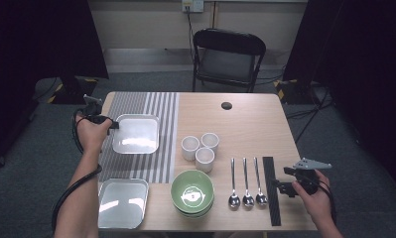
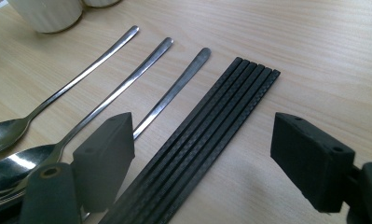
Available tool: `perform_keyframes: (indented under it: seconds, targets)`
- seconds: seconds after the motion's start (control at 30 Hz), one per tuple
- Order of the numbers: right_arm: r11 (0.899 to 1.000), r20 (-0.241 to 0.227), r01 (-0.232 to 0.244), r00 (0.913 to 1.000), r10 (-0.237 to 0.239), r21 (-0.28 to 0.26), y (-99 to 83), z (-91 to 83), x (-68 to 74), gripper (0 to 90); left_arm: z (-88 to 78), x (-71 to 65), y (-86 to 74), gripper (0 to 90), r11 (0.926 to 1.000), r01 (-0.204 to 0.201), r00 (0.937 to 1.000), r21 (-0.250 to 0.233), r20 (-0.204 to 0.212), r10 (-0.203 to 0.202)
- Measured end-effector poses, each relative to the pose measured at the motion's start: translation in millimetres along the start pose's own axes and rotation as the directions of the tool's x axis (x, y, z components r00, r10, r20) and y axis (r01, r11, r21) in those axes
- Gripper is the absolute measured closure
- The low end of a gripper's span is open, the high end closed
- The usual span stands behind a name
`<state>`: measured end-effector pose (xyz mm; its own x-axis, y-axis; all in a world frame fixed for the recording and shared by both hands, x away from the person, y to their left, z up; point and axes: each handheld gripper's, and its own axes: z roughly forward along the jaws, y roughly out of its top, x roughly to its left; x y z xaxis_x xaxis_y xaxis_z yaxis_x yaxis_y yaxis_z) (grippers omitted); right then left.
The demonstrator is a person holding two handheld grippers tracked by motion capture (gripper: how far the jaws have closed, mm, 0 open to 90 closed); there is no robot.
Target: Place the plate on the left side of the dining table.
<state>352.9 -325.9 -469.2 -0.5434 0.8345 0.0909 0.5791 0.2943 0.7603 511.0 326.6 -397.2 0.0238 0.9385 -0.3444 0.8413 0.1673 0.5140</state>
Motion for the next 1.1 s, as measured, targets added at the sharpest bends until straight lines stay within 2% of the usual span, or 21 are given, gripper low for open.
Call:
perform_keyframes:
  seconds: [0.23,0.43,0.8,1.1]
  targets:
    - [1.0,0.002,-0.006,1.0,0.006,0.002,-0.9,0.4,-1.5,20.9,8.0,0.0,3.2,89.1,0.9999,0.003,0.9999,0.012,0.012,-0.003]
    - [1.0,0.0,-0.009,1.0,0.009,0.002,-0.5,0.1,-1.2,20.9,13.0,-1.3,6.7,88.9,0.9999,-0.004,1.0,0.011,0.004,0.004]
    - [1.0,-0.002,-0.011,0.9999,0.011,0.009,-1.0,1.4,-0.3,20.9,23.2,2.1,11.4,88.6,0.9998,0.01,0.9999,0.015,0.012,-0.01]
    - [1.0,-0.002,-0.012,0.9999,0.012,0.014,0.0,3.5,0.7,20.9,26.9,8.1,13.2,88.6,0.9998,0.016,0.9999,0.011,-0.006,-0.016]
